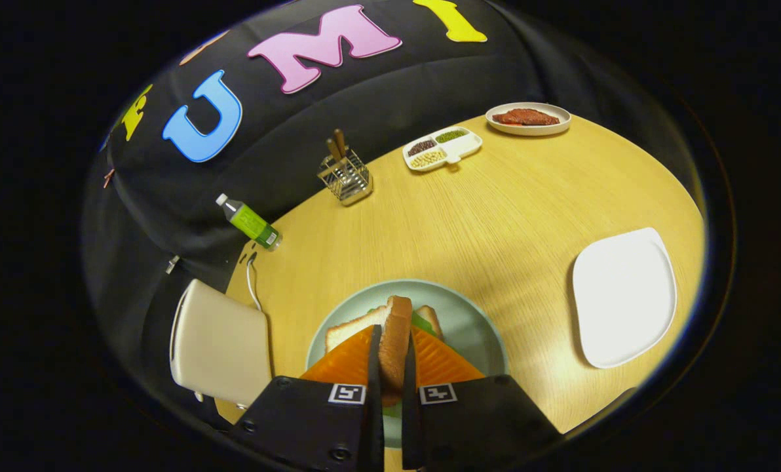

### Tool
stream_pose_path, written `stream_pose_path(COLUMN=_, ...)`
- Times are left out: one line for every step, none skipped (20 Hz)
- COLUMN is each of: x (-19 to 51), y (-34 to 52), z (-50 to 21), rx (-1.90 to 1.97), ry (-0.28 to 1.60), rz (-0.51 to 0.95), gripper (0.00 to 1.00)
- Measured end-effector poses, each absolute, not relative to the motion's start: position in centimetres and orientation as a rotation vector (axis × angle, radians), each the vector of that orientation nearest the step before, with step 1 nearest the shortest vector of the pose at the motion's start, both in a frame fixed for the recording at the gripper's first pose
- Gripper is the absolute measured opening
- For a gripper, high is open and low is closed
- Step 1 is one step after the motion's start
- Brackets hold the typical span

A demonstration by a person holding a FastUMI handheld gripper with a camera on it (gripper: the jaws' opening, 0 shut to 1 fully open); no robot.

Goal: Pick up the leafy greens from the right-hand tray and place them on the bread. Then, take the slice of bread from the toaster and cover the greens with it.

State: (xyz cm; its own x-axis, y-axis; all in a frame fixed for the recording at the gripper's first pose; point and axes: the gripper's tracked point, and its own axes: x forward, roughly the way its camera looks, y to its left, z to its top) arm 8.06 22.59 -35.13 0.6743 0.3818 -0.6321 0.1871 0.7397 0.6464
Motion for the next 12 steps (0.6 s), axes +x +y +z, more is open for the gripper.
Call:
stream_pose_path(x=8.0, y=22.4, z=-35.5, rx=0.744, ry=0.844, rz=0.135, gripper=0.15)
stream_pose_path(x=7.9, y=22.2, z=-35.7, rx=0.732, ry=0.844, rz=0.150, gripper=0.15)
stream_pose_path(x=8.0, y=22.1, z=-35.7, rx=0.715, ry=0.840, rz=0.163, gripper=0.15)
stream_pose_path(x=8.1, y=22.2, z=-35.8, rx=0.691, ry=0.835, rz=0.177, gripper=0.15)
stream_pose_path(x=8.2, y=22.1, z=-35.8, rx=0.665, ry=0.833, rz=0.186, gripper=0.15)
stream_pose_path(x=8.1, y=22.1, z=-35.8, rx=0.644, ry=0.830, rz=0.195, gripper=0.18)
stream_pose_path(x=8.1, y=21.9, z=-35.8, rx=0.621, ry=0.826, rz=0.196, gripper=0.18)
stream_pose_path(x=8.1, y=21.6, z=-36.0, rx=0.591, ry=0.823, rz=0.186, gripper=0.23)
stream_pose_path(x=8.0, y=21.1, z=-36.3, rx=0.556, ry=0.823, rz=0.173, gripper=0.30)
stream_pose_path(x=7.9, y=20.8, z=-36.6, rx=0.529, ry=0.824, rz=0.167, gripper=0.44)
stream_pose_path(x=8.0, y=20.5, z=-36.7, rx=0.501, ry=0.823, rz=0.165, gripper=0.52)
stream_pose_path(x=7.9, y=20.4, z=-36.6, rx=0.480, ry=0.810, rz=0.168, gripper=0.60)
